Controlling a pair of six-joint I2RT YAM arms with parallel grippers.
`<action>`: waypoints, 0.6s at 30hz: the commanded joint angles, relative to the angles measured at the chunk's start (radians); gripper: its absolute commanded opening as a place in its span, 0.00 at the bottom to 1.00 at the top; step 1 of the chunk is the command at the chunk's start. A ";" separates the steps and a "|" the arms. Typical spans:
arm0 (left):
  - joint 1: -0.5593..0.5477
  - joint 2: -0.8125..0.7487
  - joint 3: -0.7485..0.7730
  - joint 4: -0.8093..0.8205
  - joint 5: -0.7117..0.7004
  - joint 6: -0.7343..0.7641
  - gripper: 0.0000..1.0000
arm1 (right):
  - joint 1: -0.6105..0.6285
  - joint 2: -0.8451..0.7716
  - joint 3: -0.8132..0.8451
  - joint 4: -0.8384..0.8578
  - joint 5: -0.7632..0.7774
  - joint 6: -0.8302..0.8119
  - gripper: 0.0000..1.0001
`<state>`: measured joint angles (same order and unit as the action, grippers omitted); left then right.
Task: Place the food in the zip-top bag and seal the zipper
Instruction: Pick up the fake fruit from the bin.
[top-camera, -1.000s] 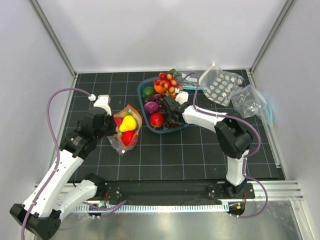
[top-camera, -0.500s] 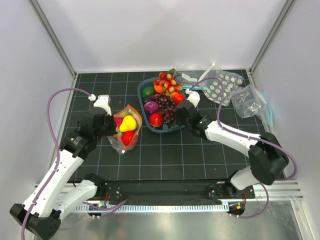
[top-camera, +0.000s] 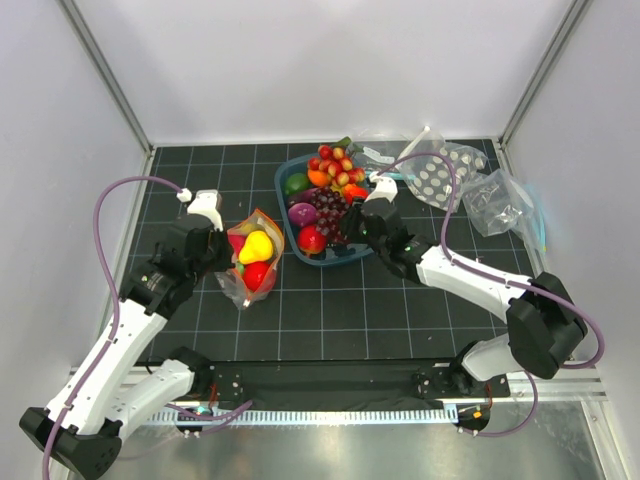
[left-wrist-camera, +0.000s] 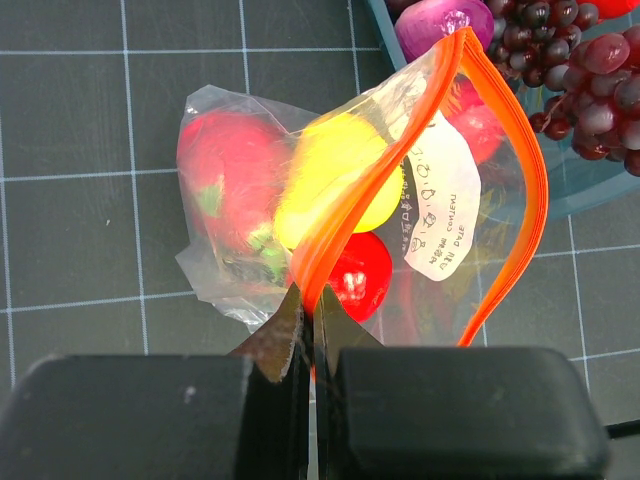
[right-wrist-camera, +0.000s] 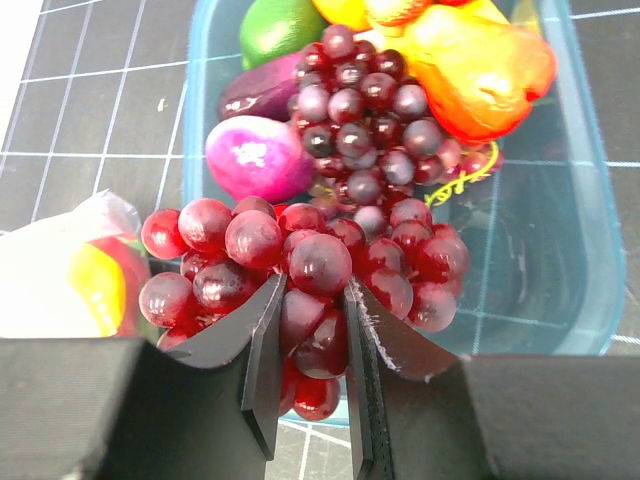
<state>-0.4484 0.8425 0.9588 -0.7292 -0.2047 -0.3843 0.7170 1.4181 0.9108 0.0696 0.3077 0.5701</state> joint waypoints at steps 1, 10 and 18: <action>0.005 -0.008 -0.008 0.040 0.011 0.009 0.00 | 0.002 -0.018 0.054 0.098 -0.045 -0.027 0.33; 0.005 0.003 -0.008 0.040 0.014 0.009 0.00 | 0.002 -0.041 0.088 0.137 -0.163 -0.064 0.33; 0.005 0.000 -0.009 0.040 0.008 0.009 0.00 | 0.006 -0.100 0.152 0.125 -0.415 -0.079 0.33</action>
<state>-0.4484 0.8463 0.9585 -0.7292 -0.1993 -0.3843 0.7174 1.3972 0.9813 0.1120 0.0341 0.5064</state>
